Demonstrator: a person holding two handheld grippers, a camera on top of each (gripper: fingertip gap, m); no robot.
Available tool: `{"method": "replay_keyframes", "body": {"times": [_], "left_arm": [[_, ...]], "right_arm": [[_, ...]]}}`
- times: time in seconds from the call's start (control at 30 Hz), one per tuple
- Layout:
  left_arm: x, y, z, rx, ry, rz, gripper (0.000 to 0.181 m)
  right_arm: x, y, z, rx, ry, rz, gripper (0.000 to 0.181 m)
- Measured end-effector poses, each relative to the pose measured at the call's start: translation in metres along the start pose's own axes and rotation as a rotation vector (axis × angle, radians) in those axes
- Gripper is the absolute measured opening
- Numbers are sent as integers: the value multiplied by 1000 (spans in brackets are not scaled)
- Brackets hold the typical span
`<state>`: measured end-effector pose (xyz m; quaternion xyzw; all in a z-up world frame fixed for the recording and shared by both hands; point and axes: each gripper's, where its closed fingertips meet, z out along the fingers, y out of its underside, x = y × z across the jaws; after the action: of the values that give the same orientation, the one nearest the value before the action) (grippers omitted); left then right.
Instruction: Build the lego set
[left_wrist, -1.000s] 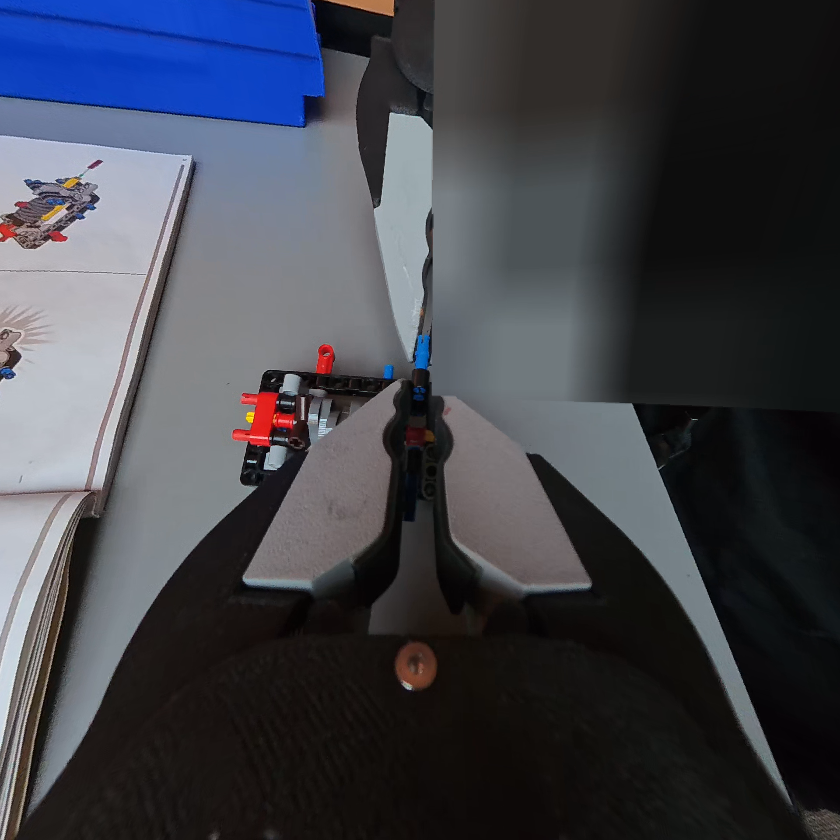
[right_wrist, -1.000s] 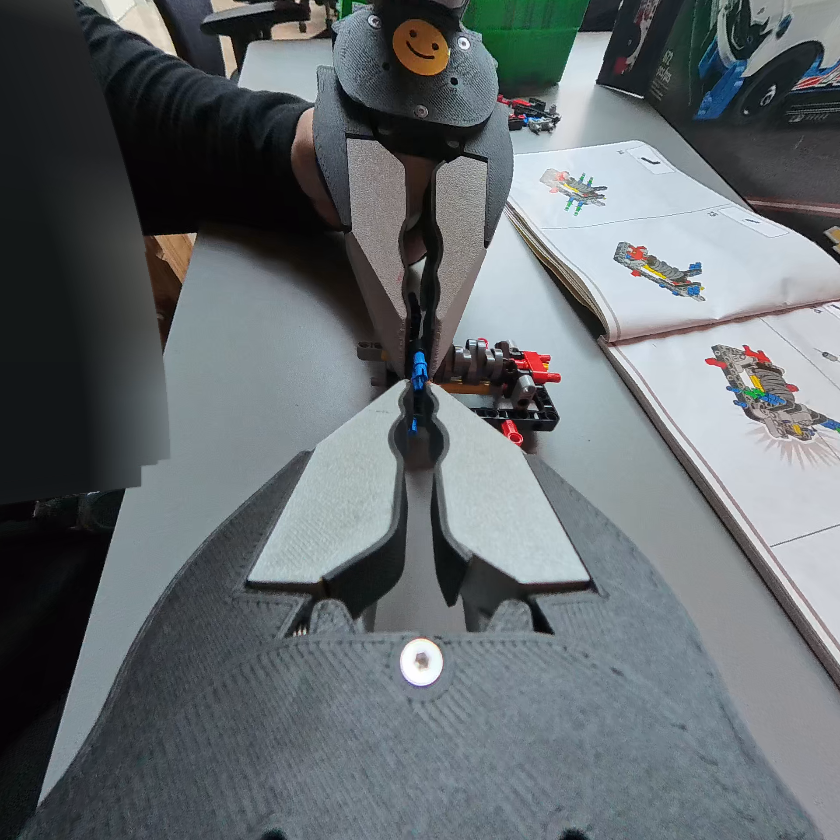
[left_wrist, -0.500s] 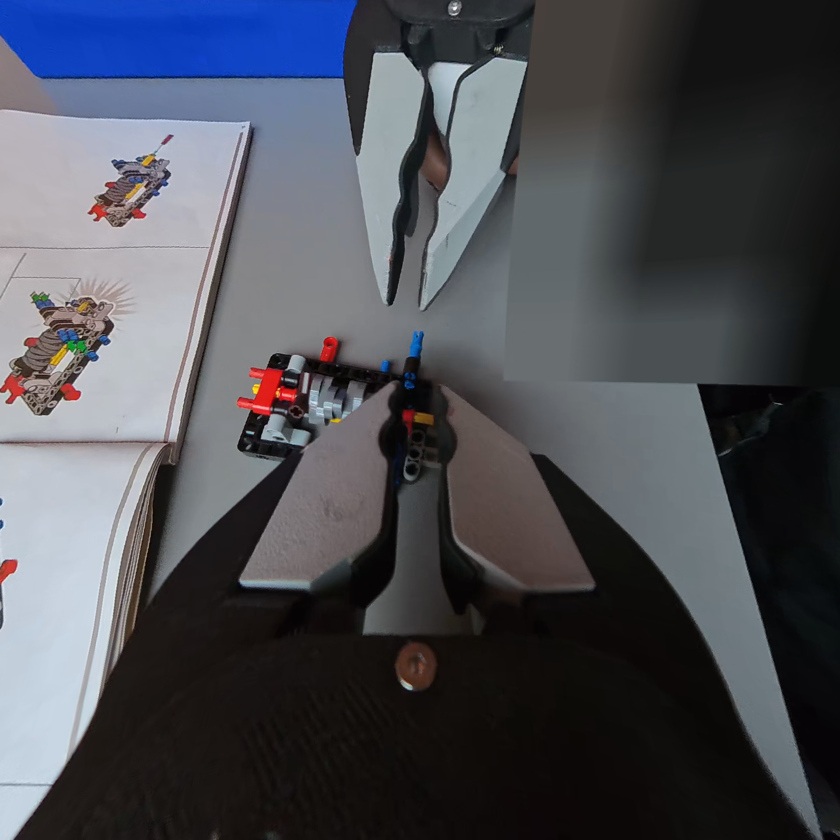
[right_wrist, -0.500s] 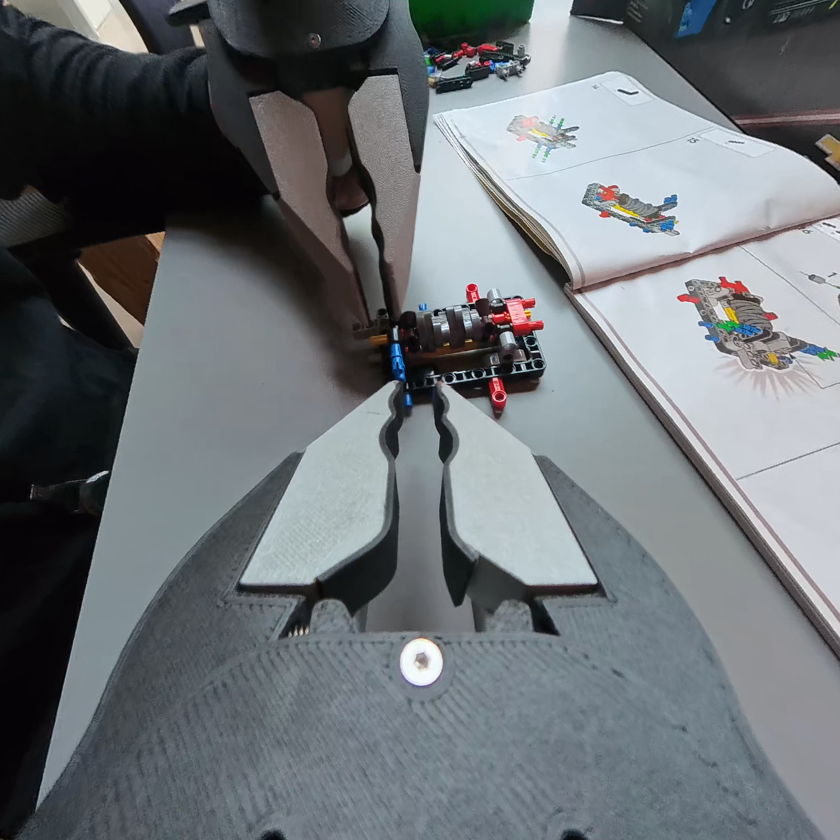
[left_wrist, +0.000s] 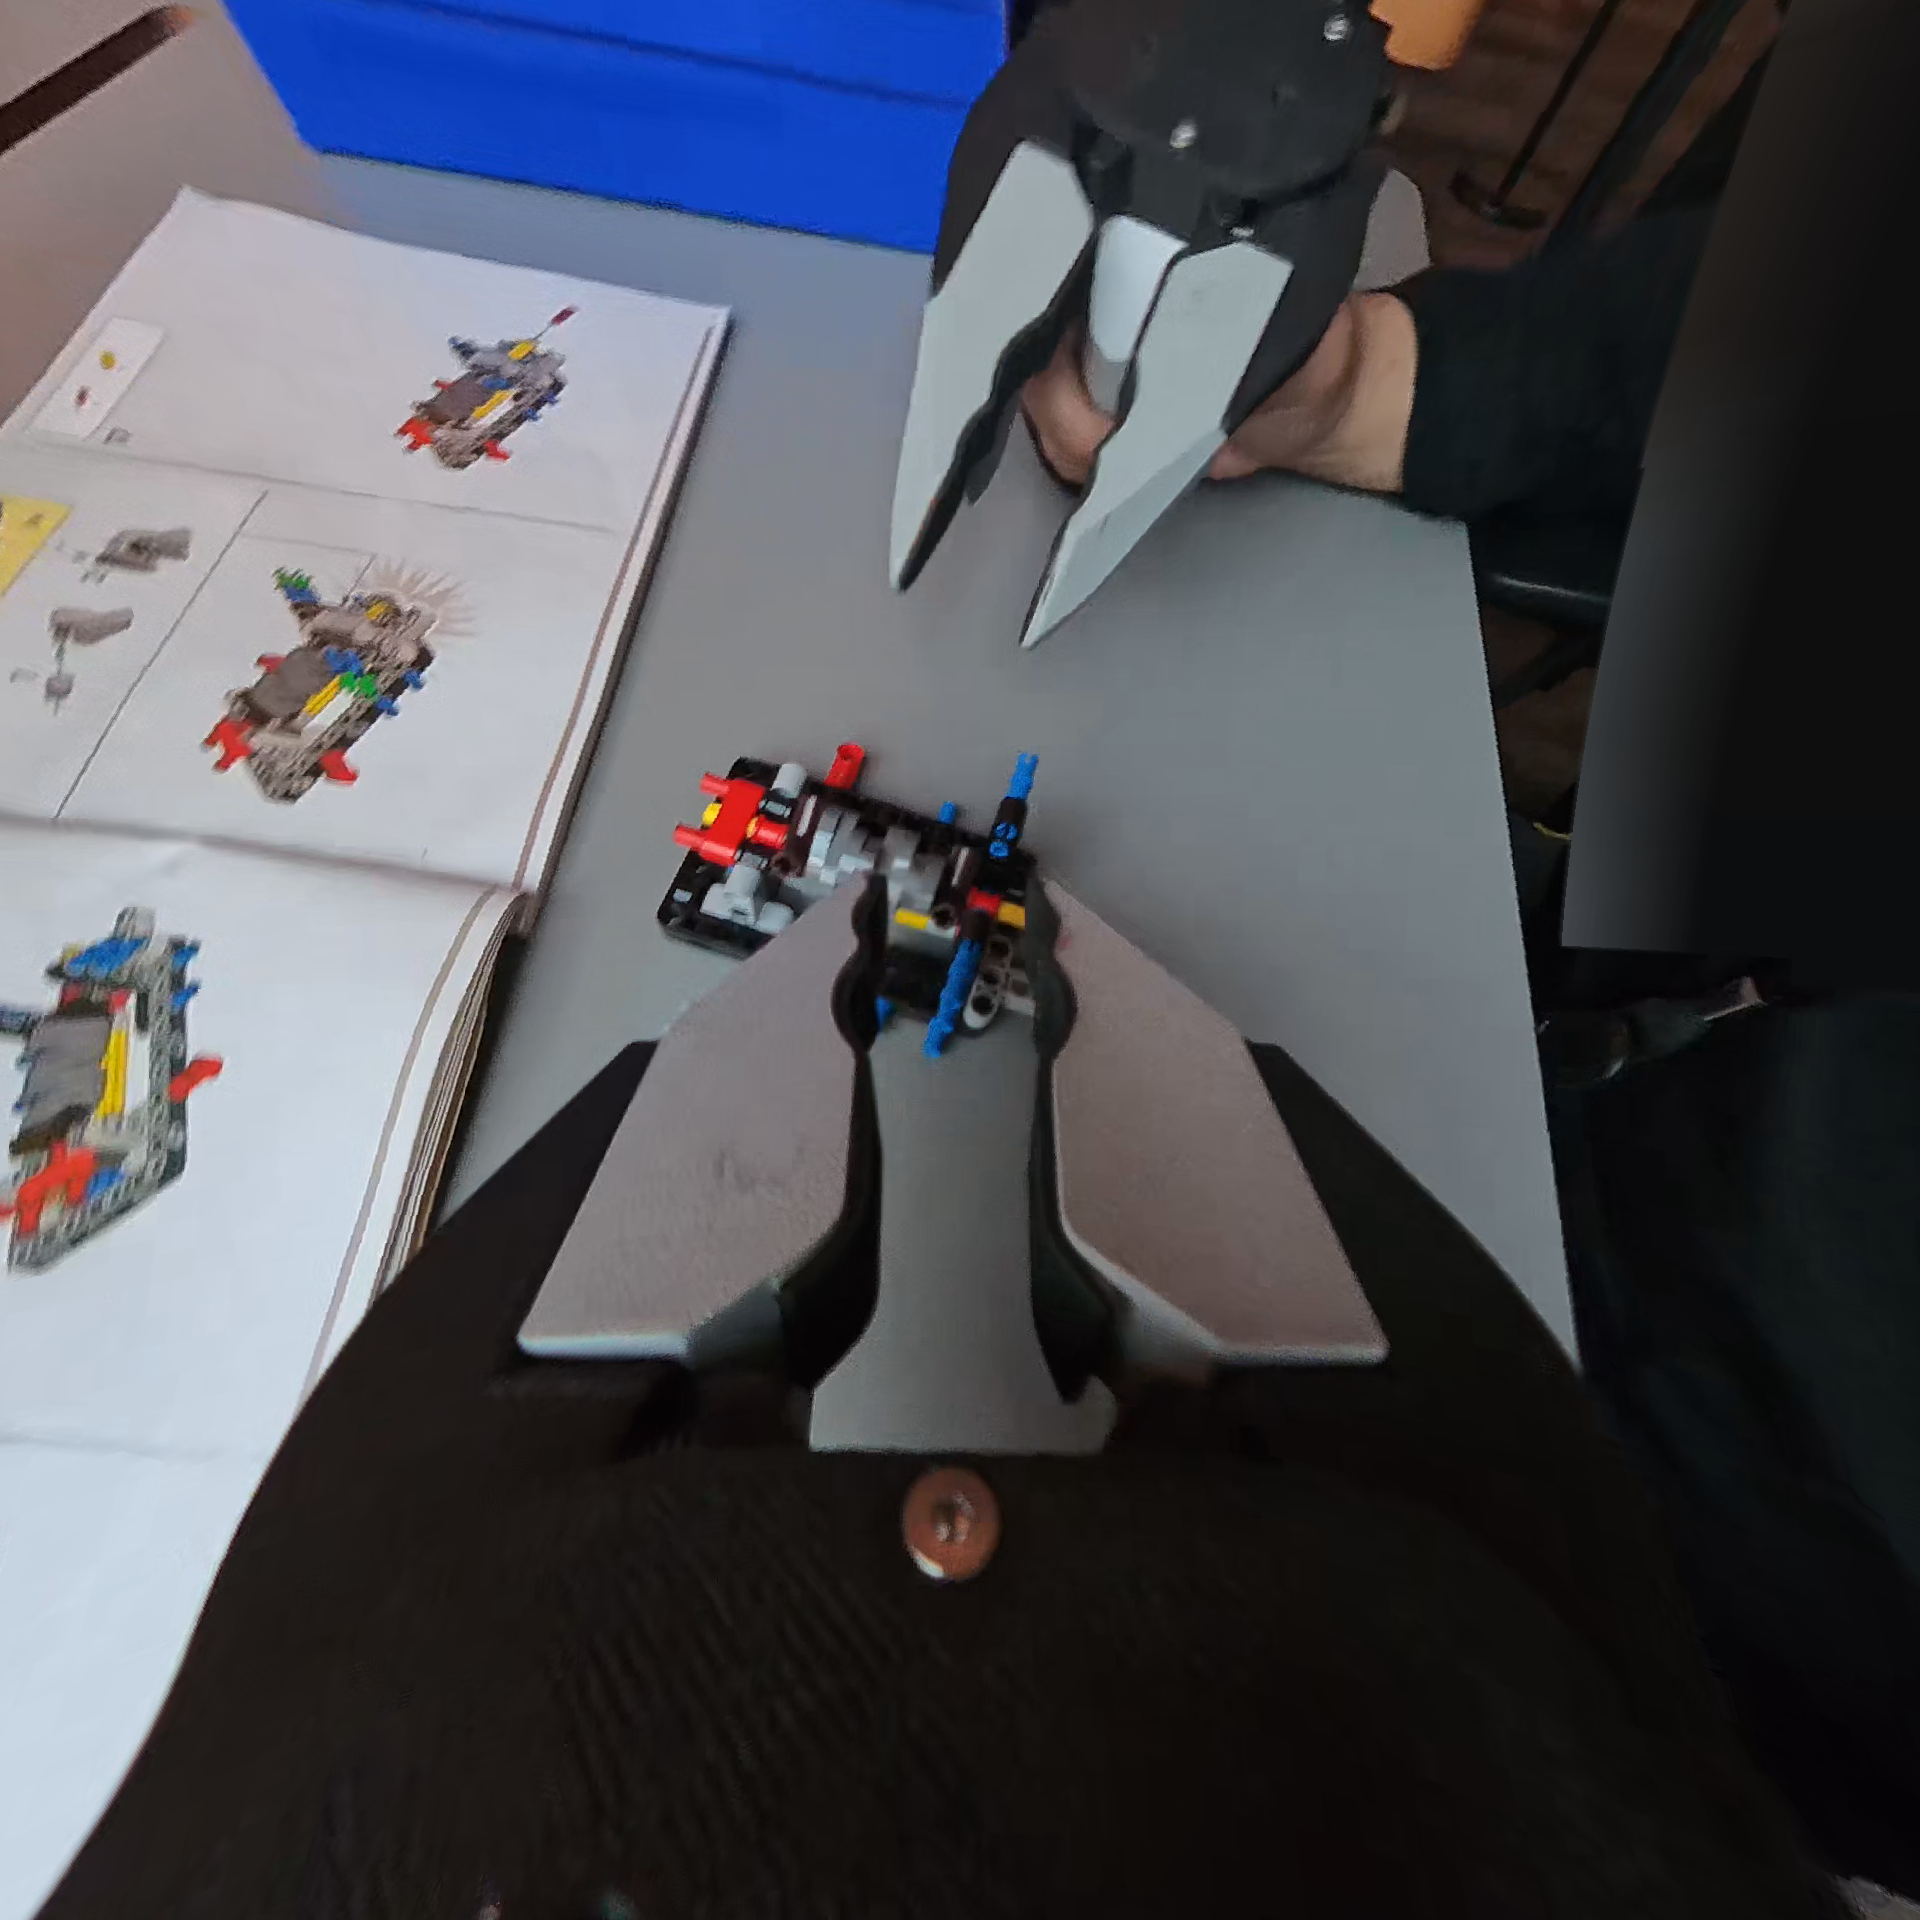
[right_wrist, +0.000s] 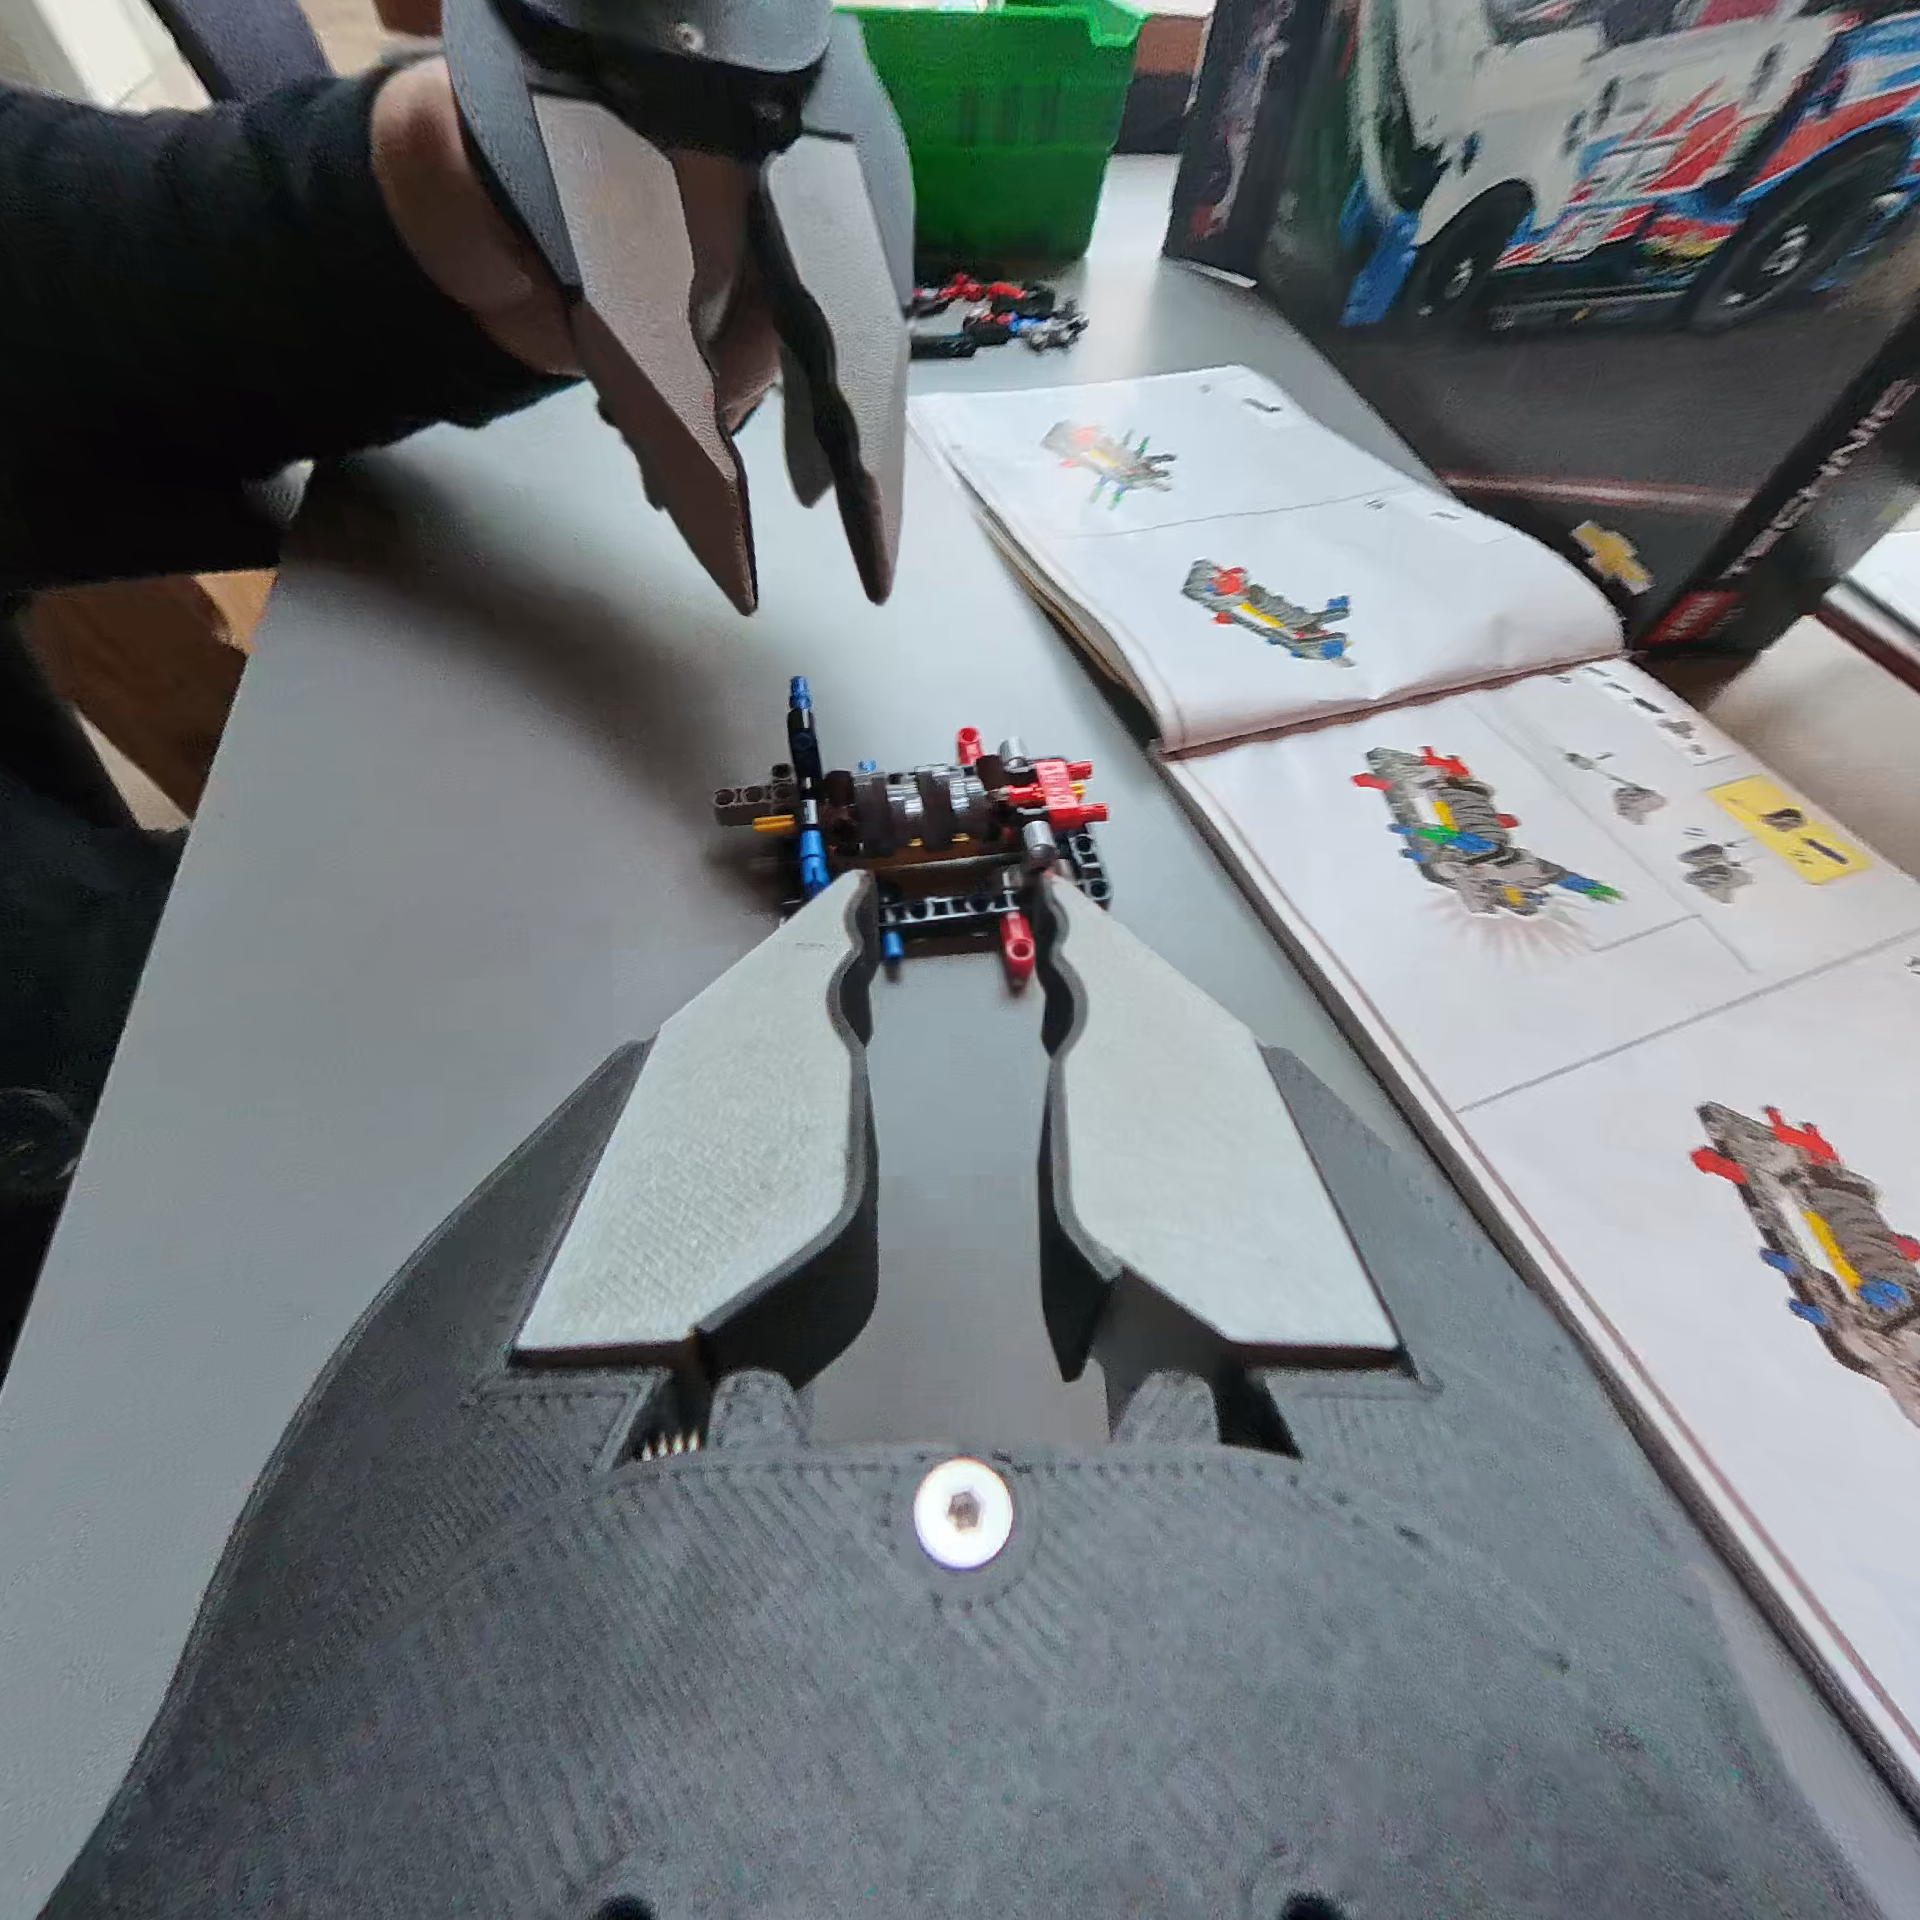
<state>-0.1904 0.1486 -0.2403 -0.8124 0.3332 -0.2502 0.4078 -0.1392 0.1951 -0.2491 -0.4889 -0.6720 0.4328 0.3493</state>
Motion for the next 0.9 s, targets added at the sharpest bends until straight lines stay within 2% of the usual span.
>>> {"method": "replay_keyframes", "body": {"times": [0.07, 0.13, 0.2, 0.33, 0.43, 0.53, 0.57, 0.63, 0.73, 0.8, 0.9], "left_arm": [[-9, 11, -11, -25, -46, -73, 29], [-13, 26, -19, -42, -91, -114, 29], [-12, 44, -25, -62, -119, -144, 29], [-14, 76, -30, -117, -234, -140, 29], [-14, 86, -32, -126, -303, -105, 28], [-13, 92, -34, -146, -343, -81, 29], [-12, 92, -36, -144, -352, -74, 29], [-11, 94, -39, -141, -368, -67, 29], [-10, 94, -43, -126, -379, -59, 29], [-8, 92, -45, -102, -368, -56, 28], [-1, 93, -41, -109, -295, -70, 24]], "right_arm": [[4, -2, -6, 23, -2, 20, 25], [-9, 3, -7, 13, -102, 39, 19], [-19, 12, -3, -52, -175, 48, 27], [-25, 9, 14, -77, -173, 9, 30], [-41, 13, 30, -154, -240, 22, 26], [-66, 9, 32, -156, -337, 8, 29], [-61, 6, 31, -152, -286, -13, 35], [-43, -3, 20, -115, -153, -63, 29], [-23, -20, -13, -7, -76, -51, 26], [-4, -16, -32, 30, -18, -24, 27], [19, 8, -44, 8, 35, 36, 32]]}}
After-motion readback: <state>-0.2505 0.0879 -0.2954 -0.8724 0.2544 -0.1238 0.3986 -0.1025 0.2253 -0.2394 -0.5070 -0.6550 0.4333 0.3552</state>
